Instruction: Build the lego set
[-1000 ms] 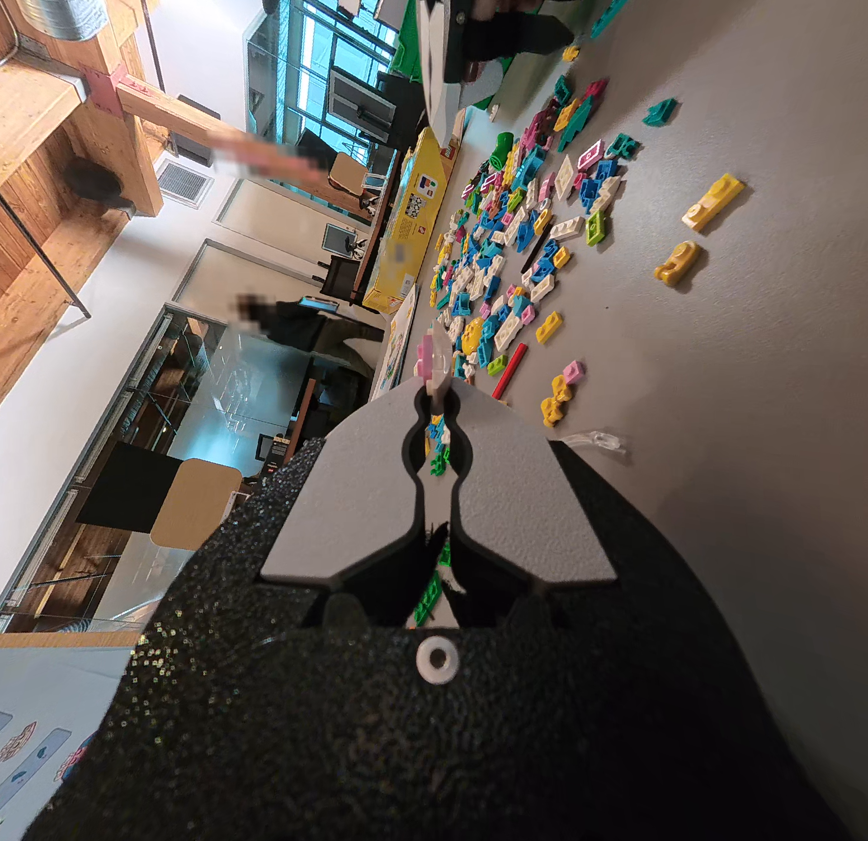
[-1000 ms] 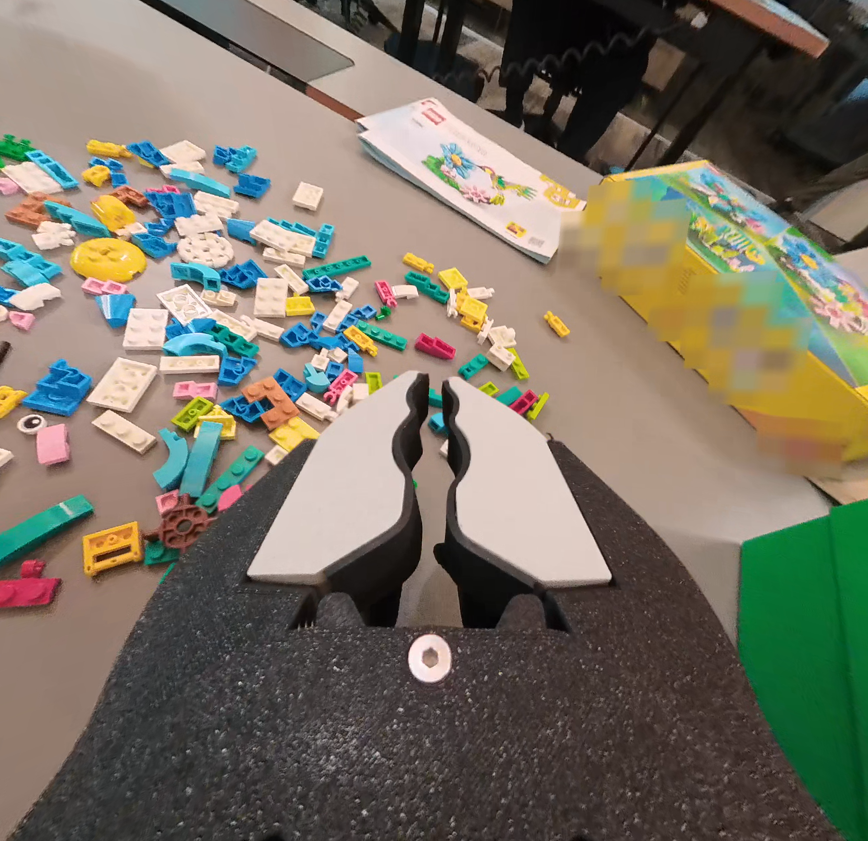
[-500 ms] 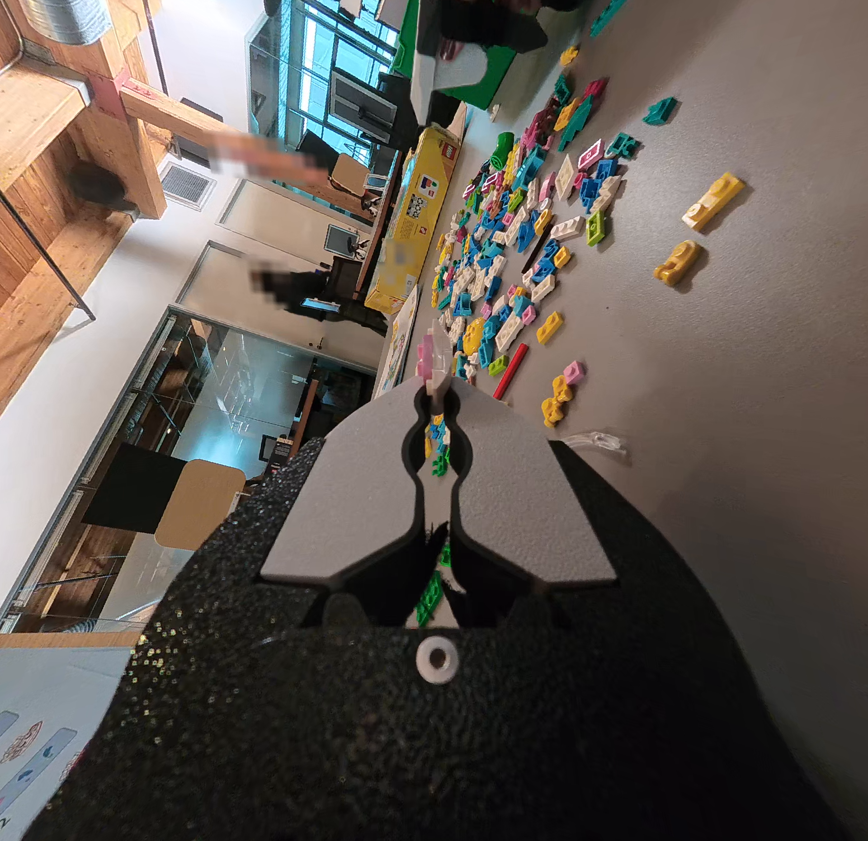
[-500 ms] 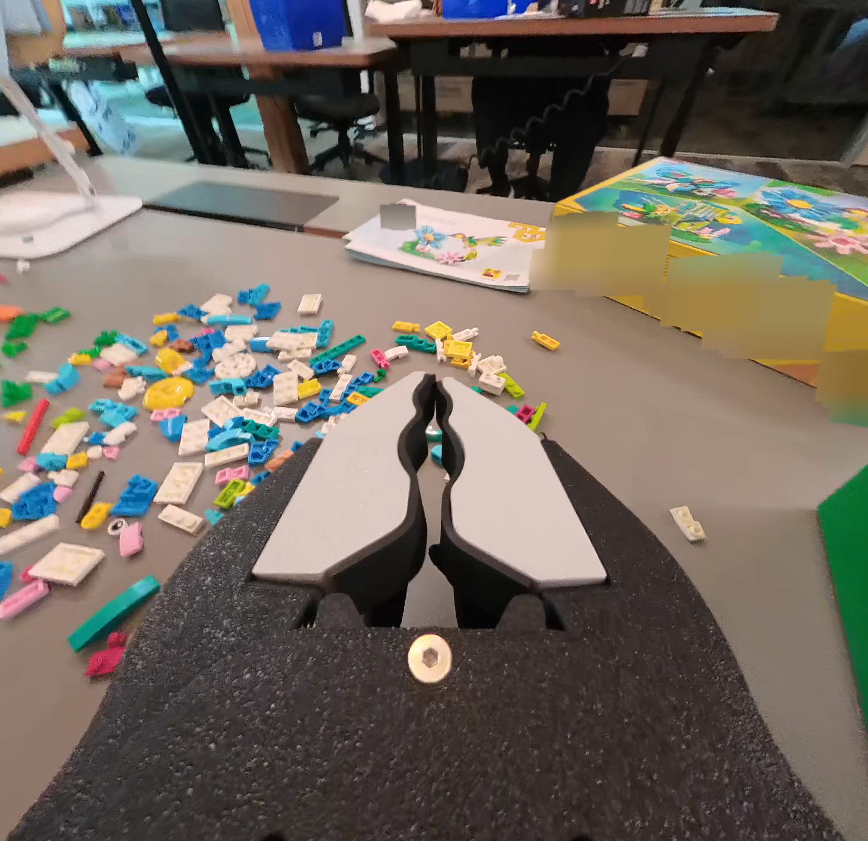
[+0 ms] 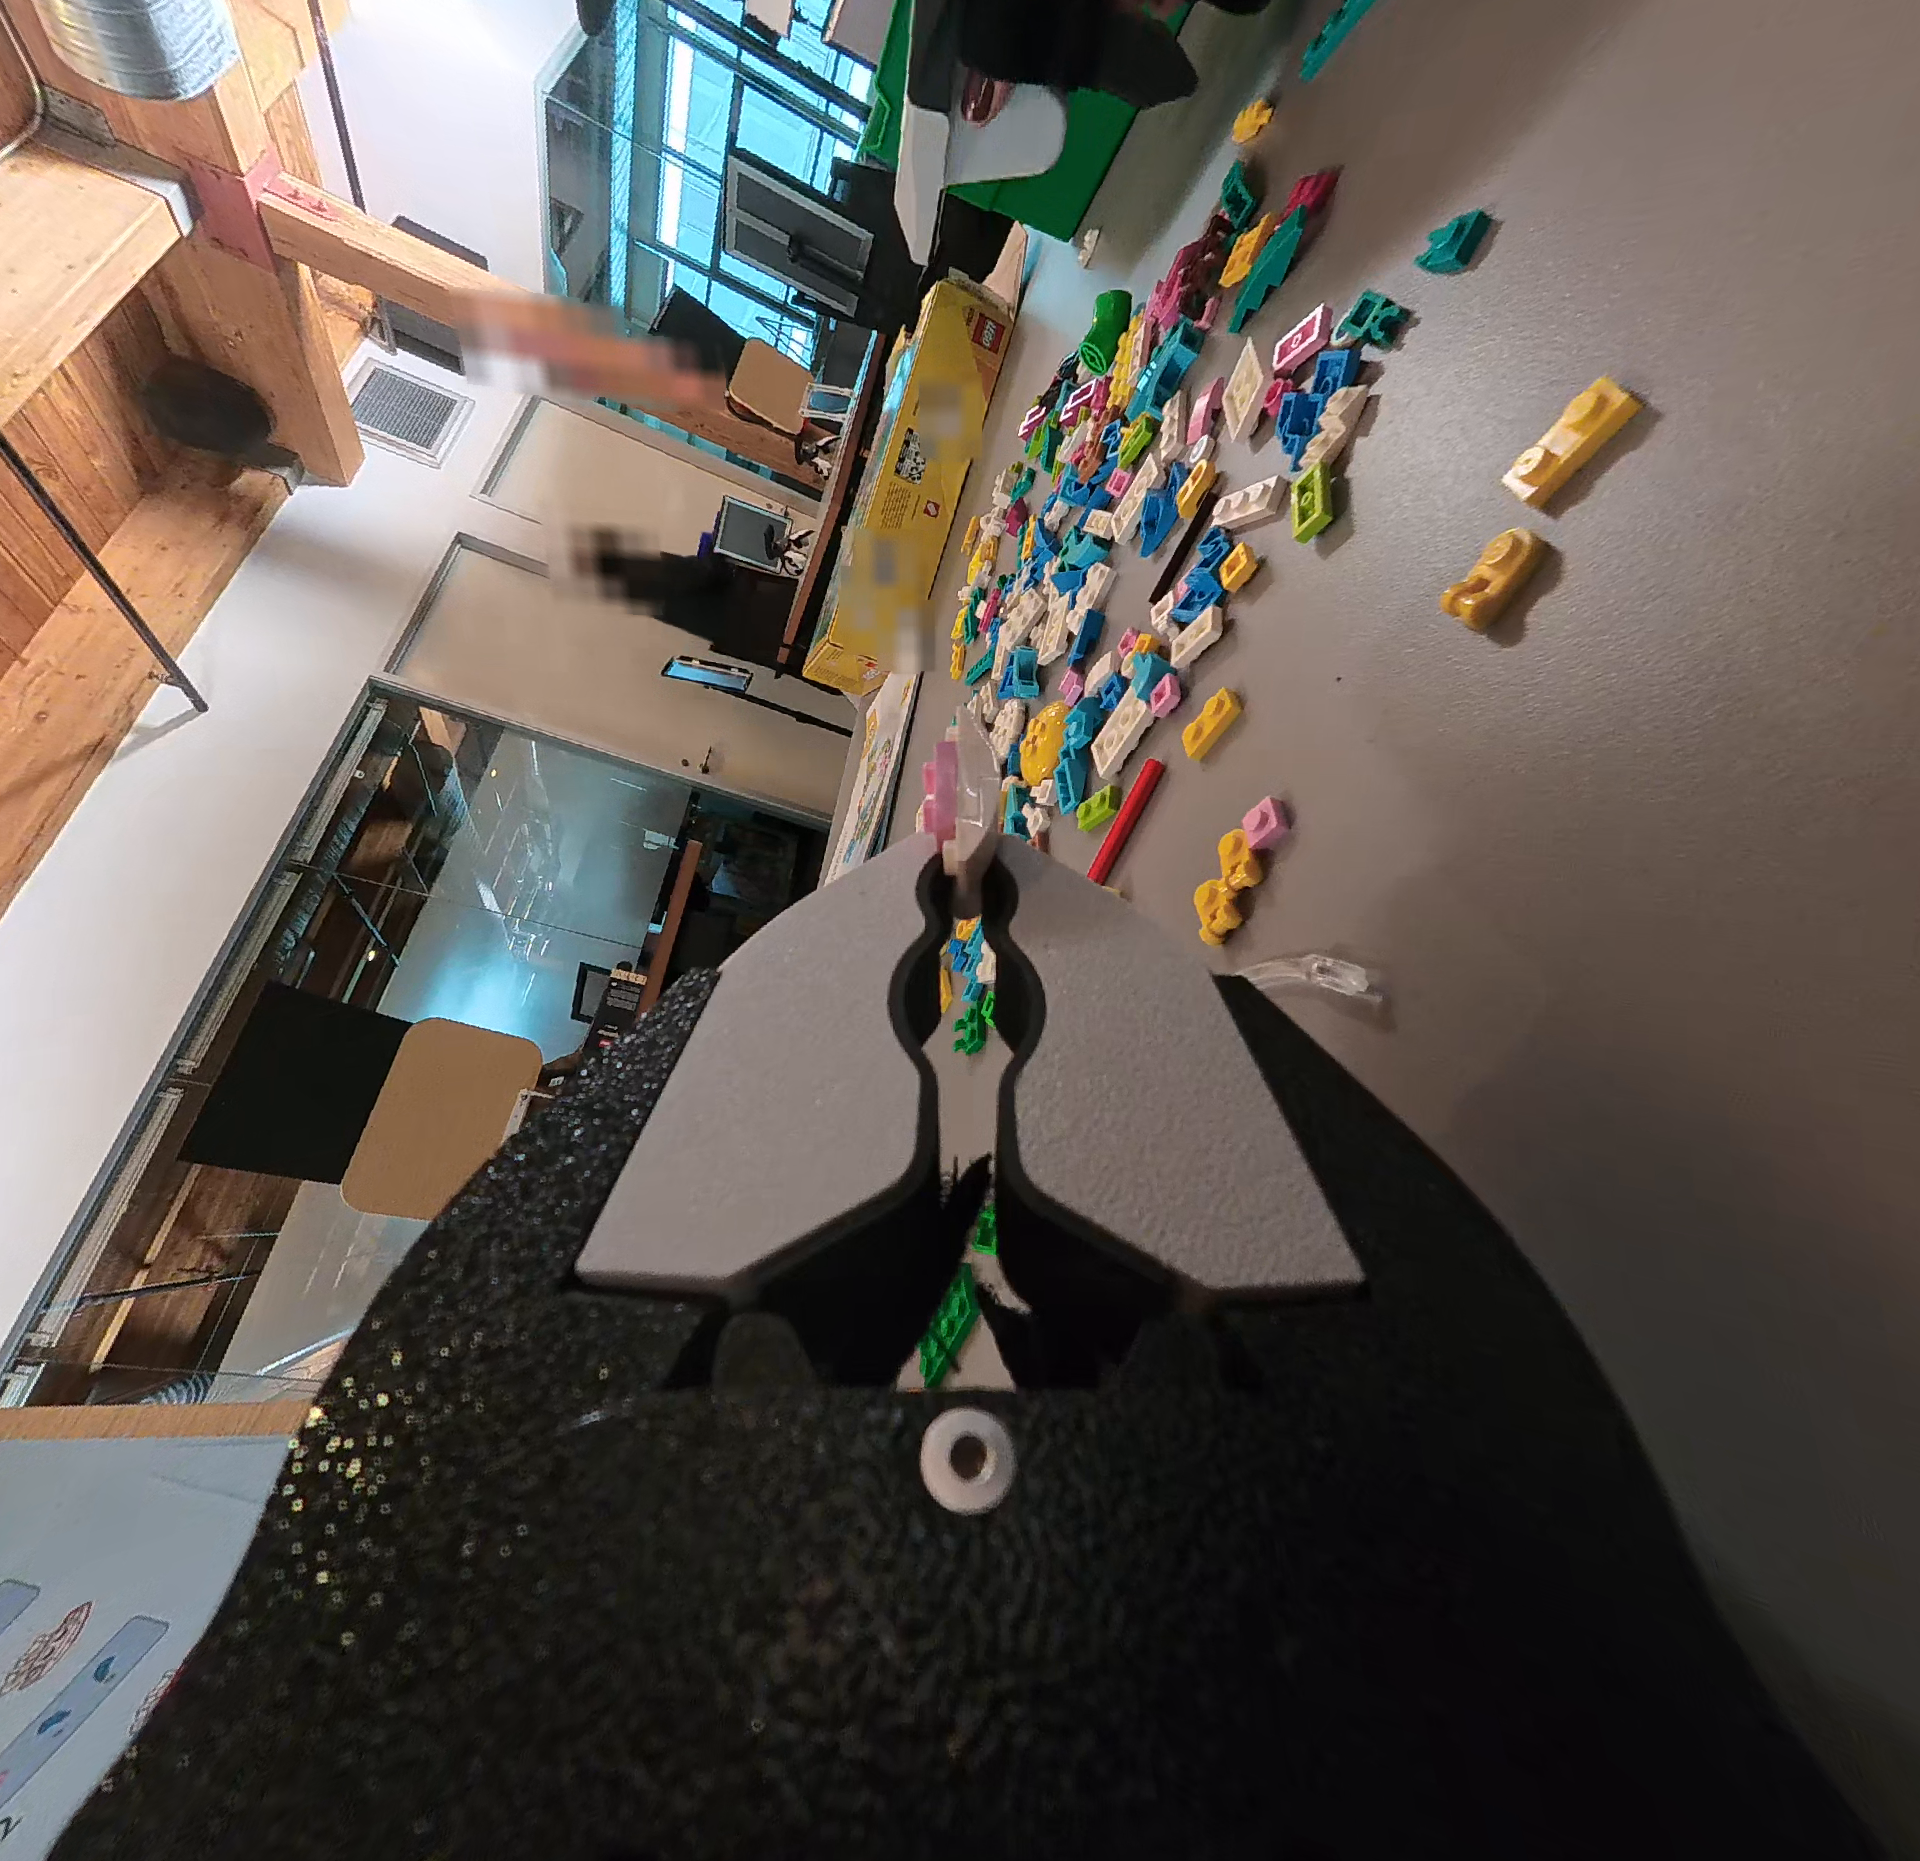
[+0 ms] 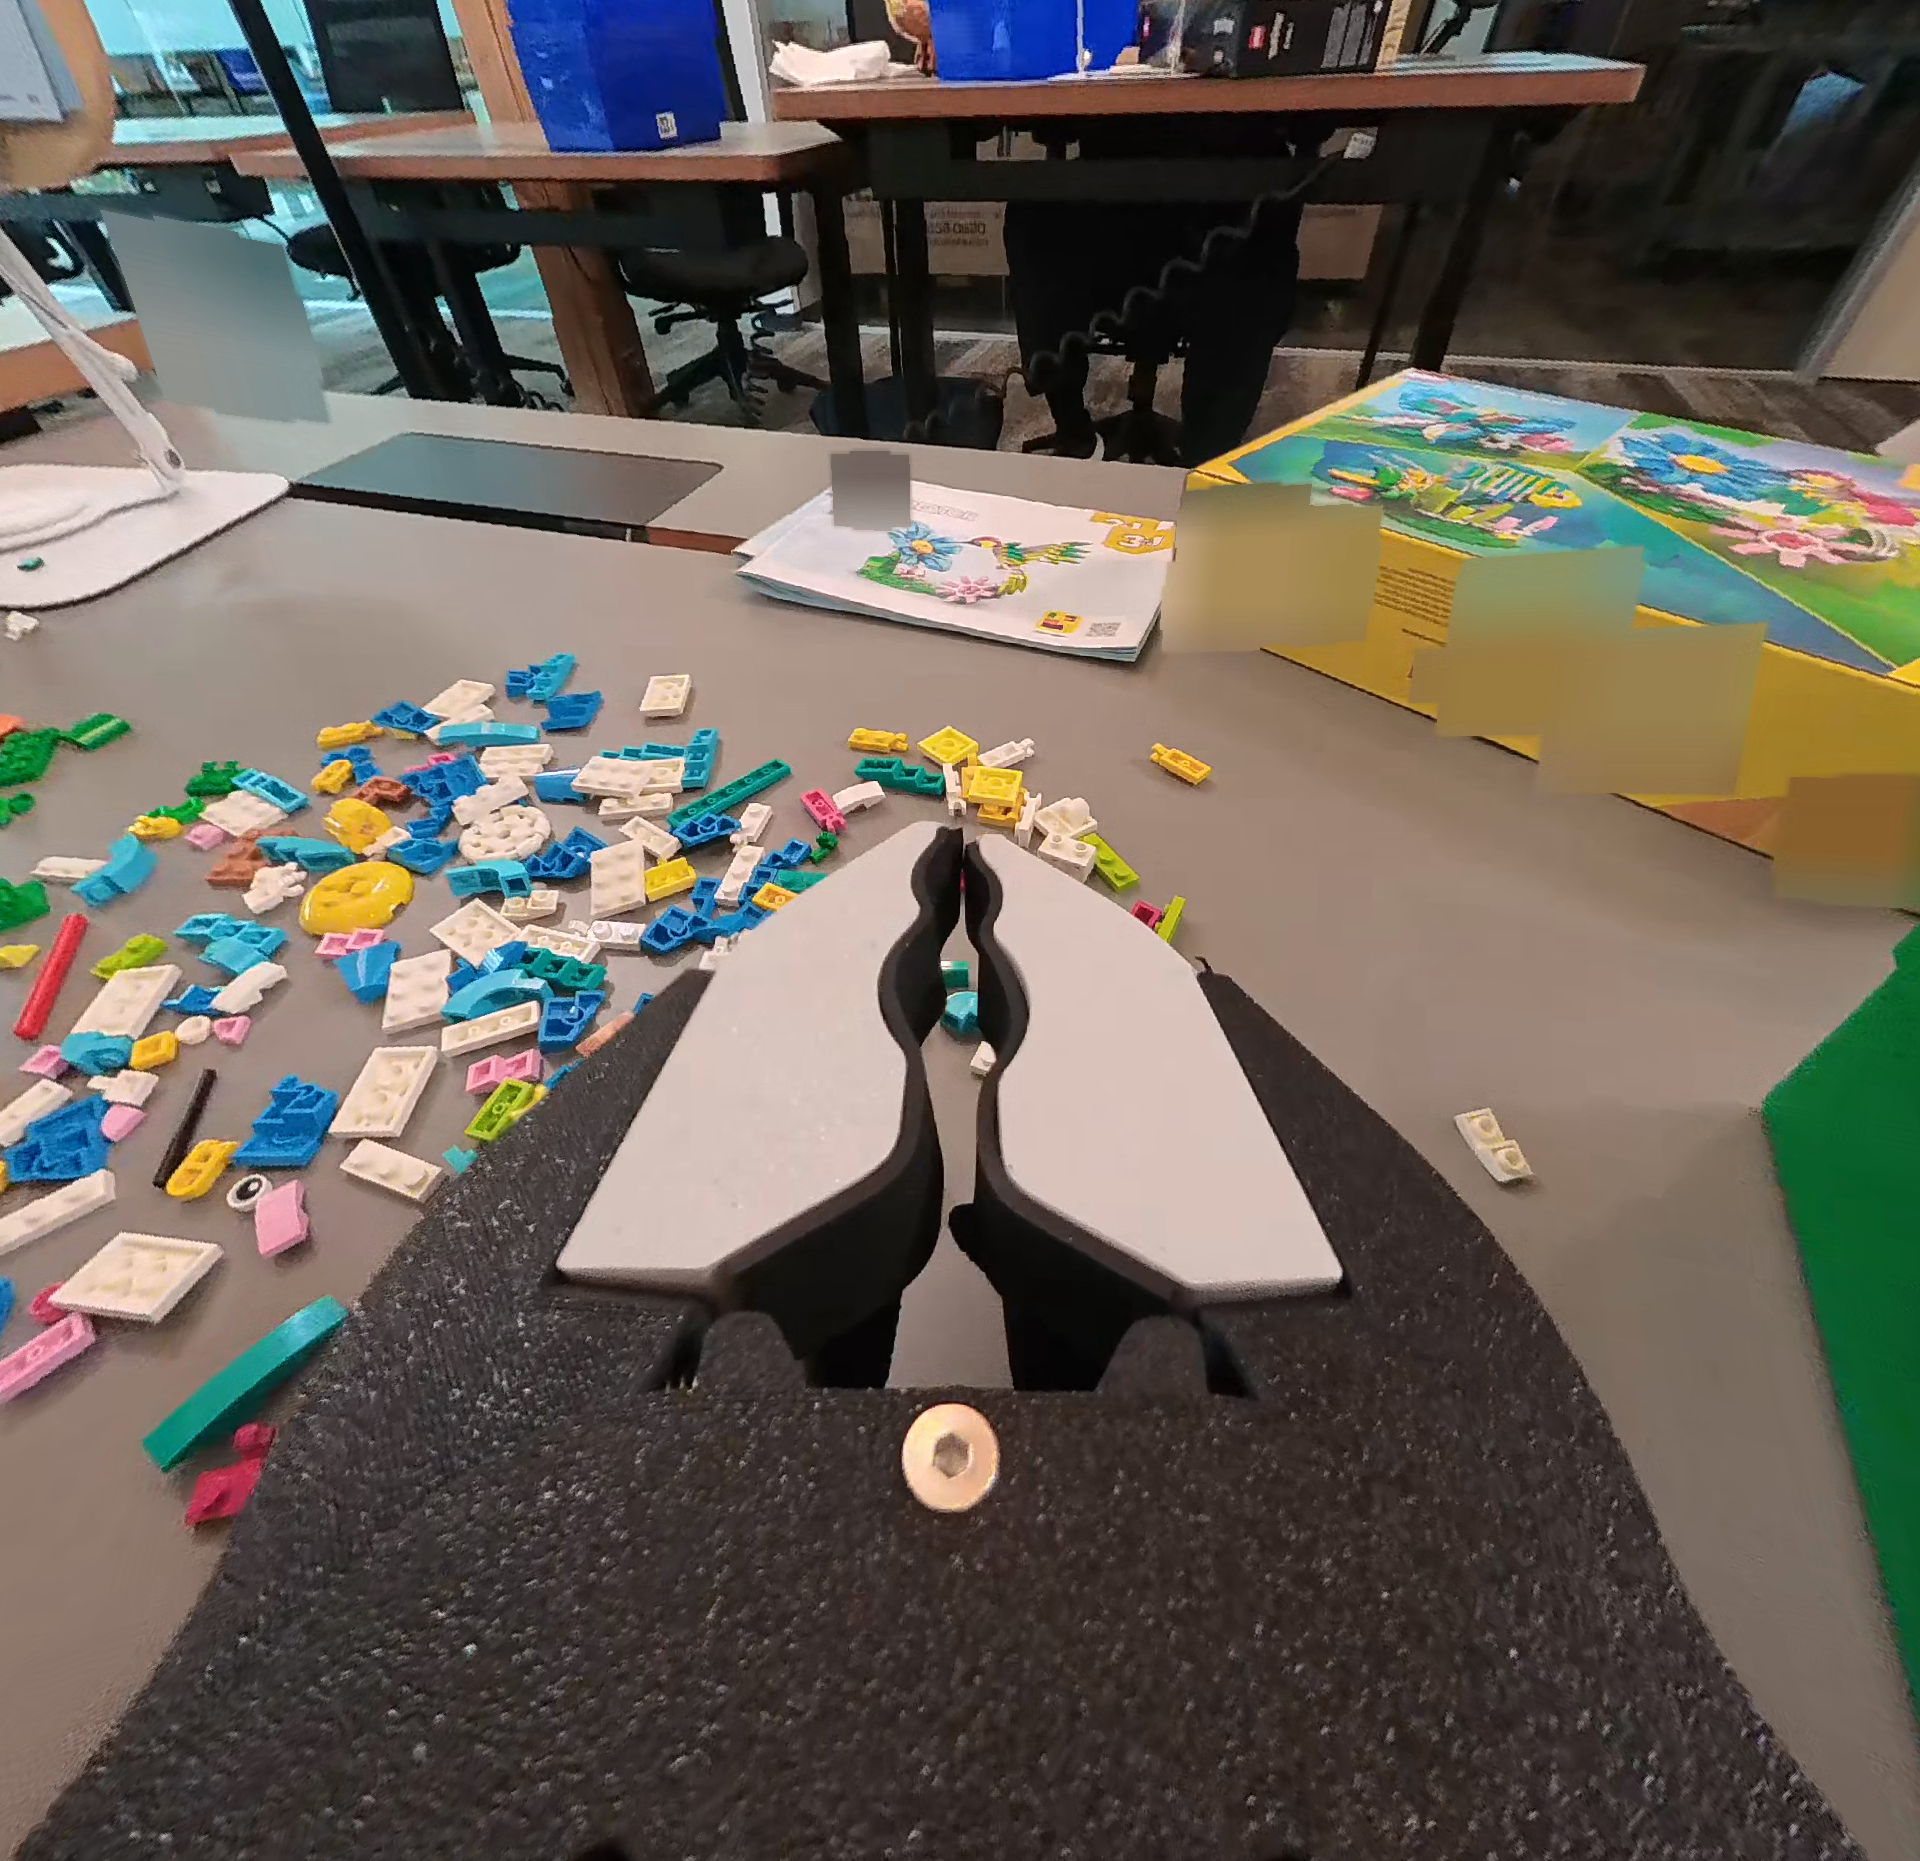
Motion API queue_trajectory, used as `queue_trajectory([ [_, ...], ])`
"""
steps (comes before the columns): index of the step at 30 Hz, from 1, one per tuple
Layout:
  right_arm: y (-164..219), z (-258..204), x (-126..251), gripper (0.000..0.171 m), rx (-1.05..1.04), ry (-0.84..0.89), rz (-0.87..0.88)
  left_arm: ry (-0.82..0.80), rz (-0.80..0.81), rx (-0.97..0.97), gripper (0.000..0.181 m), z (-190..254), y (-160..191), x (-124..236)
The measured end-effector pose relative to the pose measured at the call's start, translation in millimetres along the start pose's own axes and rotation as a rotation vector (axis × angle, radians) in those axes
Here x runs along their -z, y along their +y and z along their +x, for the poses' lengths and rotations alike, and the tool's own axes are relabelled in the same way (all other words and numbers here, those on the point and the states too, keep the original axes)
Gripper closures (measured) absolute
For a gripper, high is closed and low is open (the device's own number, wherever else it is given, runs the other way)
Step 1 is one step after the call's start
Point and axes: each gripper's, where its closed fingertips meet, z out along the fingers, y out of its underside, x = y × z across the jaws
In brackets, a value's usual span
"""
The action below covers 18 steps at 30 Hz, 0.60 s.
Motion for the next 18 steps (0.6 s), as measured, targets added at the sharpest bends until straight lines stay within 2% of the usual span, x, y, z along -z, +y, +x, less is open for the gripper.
queue_trajectory([
  [1,0,-1,0,0.171,0.012,0.002,-0.005,0.001,-0.001,0.0,0.177,0,0,0],
  [10,14,-17,-9,0.169,0.141,-0.009,-0.131,0.002,-0.001,-0.006,0.177,1,0,-1],
  [15,29,-53,-36,0.161,-0.052,-0.206,-0.311,0.0,-0.002,-0.009,0.177,0,0,0],
  [18,28,-58,-59,0.159,-0.114,-0.25,-0.447,0.002,0.0,-0.011,0.177,1,-1,0],
])
